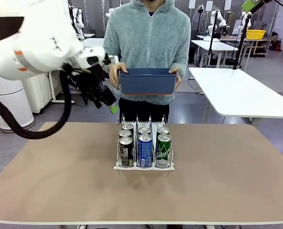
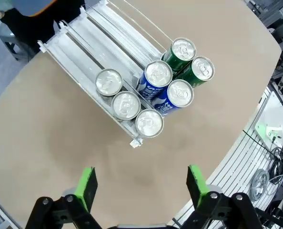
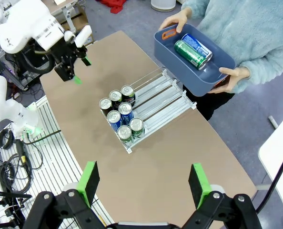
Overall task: Fill the beverage cans into the dispenser.
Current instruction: Pick up the Ionic drink handed by the human.
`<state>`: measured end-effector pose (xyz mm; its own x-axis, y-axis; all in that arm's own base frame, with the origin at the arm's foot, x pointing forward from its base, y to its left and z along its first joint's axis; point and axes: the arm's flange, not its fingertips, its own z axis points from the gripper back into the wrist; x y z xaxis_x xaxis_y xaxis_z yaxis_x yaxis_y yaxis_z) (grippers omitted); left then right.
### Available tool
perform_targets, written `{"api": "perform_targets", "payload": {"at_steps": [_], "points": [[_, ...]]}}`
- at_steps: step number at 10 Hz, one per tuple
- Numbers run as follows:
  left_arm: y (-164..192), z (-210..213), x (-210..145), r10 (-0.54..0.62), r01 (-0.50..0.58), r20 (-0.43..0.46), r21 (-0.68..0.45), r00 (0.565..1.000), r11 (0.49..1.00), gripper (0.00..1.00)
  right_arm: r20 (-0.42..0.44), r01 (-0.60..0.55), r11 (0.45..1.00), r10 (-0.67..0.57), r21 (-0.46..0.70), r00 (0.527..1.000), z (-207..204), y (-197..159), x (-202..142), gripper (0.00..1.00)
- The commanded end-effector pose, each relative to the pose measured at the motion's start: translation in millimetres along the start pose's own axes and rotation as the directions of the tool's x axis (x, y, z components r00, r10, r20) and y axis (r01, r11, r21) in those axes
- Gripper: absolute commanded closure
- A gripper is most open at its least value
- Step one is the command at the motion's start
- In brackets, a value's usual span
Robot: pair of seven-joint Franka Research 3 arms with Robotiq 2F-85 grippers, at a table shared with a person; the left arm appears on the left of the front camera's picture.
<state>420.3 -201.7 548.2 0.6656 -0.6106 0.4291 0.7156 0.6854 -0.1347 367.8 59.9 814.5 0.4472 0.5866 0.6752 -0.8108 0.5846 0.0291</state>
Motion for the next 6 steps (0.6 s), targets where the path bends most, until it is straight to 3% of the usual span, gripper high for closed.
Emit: {"api": "perform_targets", "payload": {"at_steps": [1,4,6], "points": [[3.1,17.7,-1.9,-0.071,0.07,0.029,0.014,0.997,0.997,0.0,0.0,0.008,1.0,-0.008,0.008,1.0,0.0,1.8,-0.3,0.0],[9.1,43.5,7.9,-0.103,0.099,0.022,0.129,0.994,0.987,0.0,0.0,0.008,1.0,-0.008,0.008,1.0,0.0,1.8,-0.3,0.0],[4.8,37.9,3.3,-0.062,0.06,0.033,0.068,0.998,0.996,0.0,0.0,0.008,1.0,-0.008,0.008,1.0,0.0,1.8,-0.3,0.0]]}}
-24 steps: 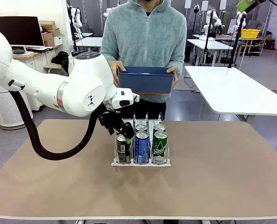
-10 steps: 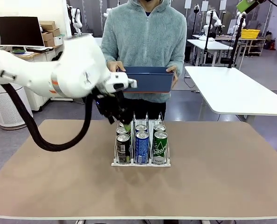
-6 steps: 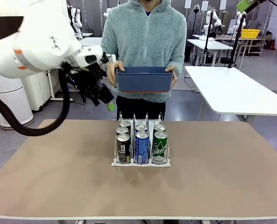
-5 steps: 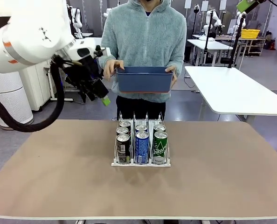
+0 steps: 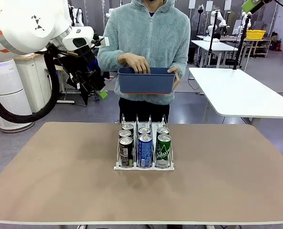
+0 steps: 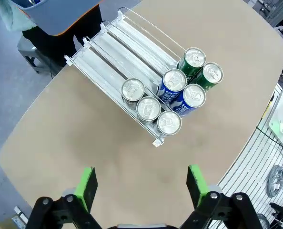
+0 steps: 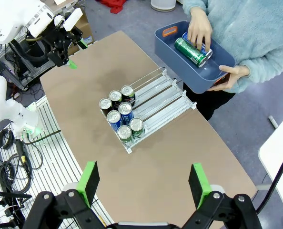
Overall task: Fill the beverage cans into the dispenser.
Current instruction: Pick up the Ionic drink handed by the human.
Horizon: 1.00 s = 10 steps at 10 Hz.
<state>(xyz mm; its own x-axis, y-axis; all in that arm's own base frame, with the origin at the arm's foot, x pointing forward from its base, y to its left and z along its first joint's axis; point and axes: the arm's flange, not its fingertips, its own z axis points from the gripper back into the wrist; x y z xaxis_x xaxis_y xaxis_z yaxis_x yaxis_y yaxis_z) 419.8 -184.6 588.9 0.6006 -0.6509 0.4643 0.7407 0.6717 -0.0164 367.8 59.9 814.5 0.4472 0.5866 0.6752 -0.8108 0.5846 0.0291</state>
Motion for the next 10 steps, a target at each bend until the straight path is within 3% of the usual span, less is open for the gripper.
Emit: {"api": "perform_targets", "payload": {"at_steps": [1,4,10], "points": [[-1.8,-5.1,-3.4,0.017,-0.017,0.002,-0.026,1.0,1.0,0.0,0.0,0.008,1.0,-0.008,0.008,1.0,0.0,1.8,-0.3,0.0],[-0.4,-2.8,-0.9,0.004,-0.004,-0.003,-0.007,1.0,1.0,0.0,0.0,0.008,1.0,-0.008,0.008,1.0,0.0,1.8,-0.3,0.0],[27.6,130.0,32.8,-0.085,0.084,0.168,0.016,0.982,0.996,0.0,0.0,0.008,1.0,-0.008,0.008,1.0,0.0,1.8,-0.3,0.0]]}}
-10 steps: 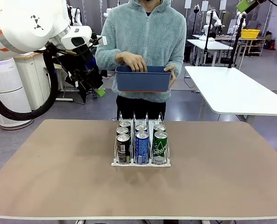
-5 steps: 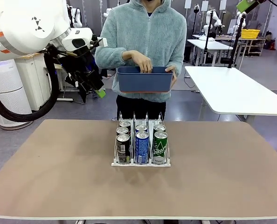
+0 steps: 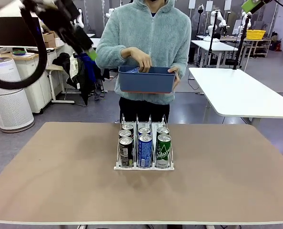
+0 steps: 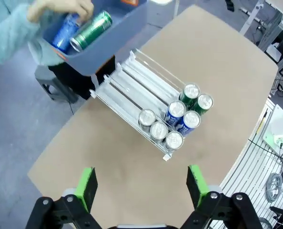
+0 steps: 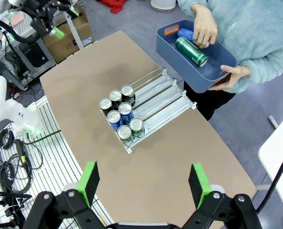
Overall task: Fill the beverage cans into the dispenser.
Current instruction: Pick up the Ionic drink handed by the human.
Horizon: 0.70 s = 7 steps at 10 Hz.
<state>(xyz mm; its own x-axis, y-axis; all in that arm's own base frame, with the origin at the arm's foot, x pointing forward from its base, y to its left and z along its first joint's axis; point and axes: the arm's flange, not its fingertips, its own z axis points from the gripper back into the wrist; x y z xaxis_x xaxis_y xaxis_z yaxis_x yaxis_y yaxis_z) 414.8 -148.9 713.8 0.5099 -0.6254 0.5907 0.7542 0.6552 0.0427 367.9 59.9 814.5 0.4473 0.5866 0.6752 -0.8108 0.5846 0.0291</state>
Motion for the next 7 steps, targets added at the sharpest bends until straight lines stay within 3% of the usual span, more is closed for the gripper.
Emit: {"api": "perform_targets", "payload": {"at_steps": [1,4,7], "points": [[14.0,20.1,6.8,-0.049,0.051,0.041,-0.045,0.998,0.998,0.0,0.0,0.008,1.0,-0.008,0.008,1.0,0.1,1.8,-0.3,0.0],[14.6,52.1,17.1,-0.089,0.096,0.07,-0.097,0.994,0.991,0.0,0.0,0.008,1.0,-0.008,0.008,1.0,0.1,1.8,-0.3,0.0],[15.2,62.0,20.0,-0.106,0.111,0.059,-0.073,0.993,0.991,0.0,0.0,0.008,1.0,-0.008,0.008,1.0,0.1,1.8,-0.3,0.0]]}}
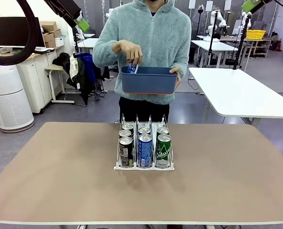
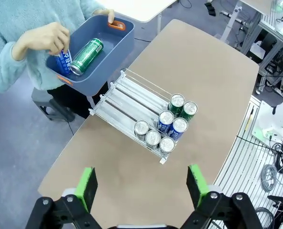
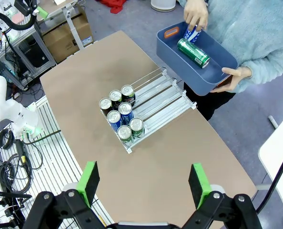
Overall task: Fill the beverage cans into the dispenser.
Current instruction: Pick up the Ionic drink handed by the human.
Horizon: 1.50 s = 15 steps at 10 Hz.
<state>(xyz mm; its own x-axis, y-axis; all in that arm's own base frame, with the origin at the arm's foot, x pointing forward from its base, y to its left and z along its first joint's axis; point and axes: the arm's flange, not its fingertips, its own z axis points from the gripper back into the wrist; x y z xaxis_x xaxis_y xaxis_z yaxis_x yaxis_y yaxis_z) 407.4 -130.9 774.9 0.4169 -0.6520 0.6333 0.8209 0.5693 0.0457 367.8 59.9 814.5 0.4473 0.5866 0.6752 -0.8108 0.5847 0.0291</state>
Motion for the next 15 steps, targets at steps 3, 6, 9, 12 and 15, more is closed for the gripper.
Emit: {"api": "perform_targets", "payload": {"at_steps": [3,6,9,12,15], "points": [[0.3,0.7,0.4,0.0,0.0,0.0,0.001,1.0,1.0,0.0,0.0,0.008,1.0,-0.008,0.008,1.0,0.0,1.8,-0.3,0.0],[0.3,0.7,0.4,0.0,0.0,0.0,0.001,1.0,1.0,0.0,0.0,0.008,1.0,-0.008,0.008,1.0,0.0,1.8,-0.3,0.0],[0.3,0.7,0.4,0.0,0.0,0.0,0.001,1.0,1.0,0.0,0.0,0.008,1.0,-0.008,0.008,1.0,0.0,1.8,-0.3,0.0],[0.3,0.7,0.4,0.0,0.0,0.0,0.001,1.0,1.0,0.0,0.0,0.008,1.0,-0.008,0.008,1.0,0.0,1.8,-0.3,0.0],[0.3,0.7,0.4,0.0,0.0,0.0,0.001,1.0,1.0,0.0,0.0,0.008,1.0,-0.008,0.008,1.0,0.0,1.8,-0.3,0.0]]}}
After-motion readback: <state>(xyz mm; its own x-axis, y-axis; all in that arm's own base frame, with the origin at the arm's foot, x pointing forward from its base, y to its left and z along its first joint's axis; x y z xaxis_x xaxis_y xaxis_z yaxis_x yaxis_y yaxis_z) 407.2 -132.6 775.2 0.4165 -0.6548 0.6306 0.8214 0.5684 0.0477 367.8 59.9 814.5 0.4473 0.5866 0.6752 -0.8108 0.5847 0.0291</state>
